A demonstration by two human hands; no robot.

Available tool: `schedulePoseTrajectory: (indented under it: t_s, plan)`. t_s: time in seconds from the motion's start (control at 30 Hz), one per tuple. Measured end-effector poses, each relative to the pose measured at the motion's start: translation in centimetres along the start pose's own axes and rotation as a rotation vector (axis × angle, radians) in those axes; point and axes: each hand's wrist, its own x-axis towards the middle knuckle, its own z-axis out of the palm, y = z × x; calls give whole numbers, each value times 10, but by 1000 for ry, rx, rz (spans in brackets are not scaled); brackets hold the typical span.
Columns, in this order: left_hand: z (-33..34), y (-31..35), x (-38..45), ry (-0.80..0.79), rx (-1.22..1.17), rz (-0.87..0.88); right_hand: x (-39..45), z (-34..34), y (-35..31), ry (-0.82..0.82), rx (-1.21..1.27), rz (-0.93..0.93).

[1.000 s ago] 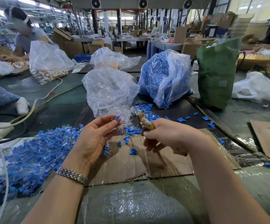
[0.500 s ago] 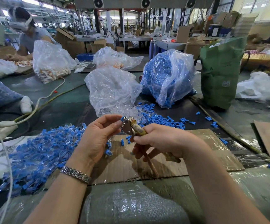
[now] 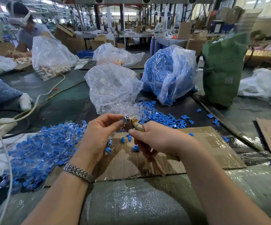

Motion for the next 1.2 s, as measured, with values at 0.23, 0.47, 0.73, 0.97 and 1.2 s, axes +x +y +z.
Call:
schedulePoseTrajectory:
  t_s: [0.23, 0.47, 0.73, 0.97, 1.2]
  plan:
    - [-9, -2, 6, 217, 258, 51, 3, -18, 6, 141, -159, 83]
    - [-15, -6, 1, 507, 1079, 82, 1, -23, 36, 415, -709, 314]
    - [-6, -4, -1, 442, 1270, 75, 3, -30, 31, 468, -782, 367]
    - [5, 1, 15, 161, 1276, 107, 39, -27, -4, 428, -845, 139]
    - [12, -5, 49, -18, 1473, 151, 63, -18, 8, 407, -873, 183]
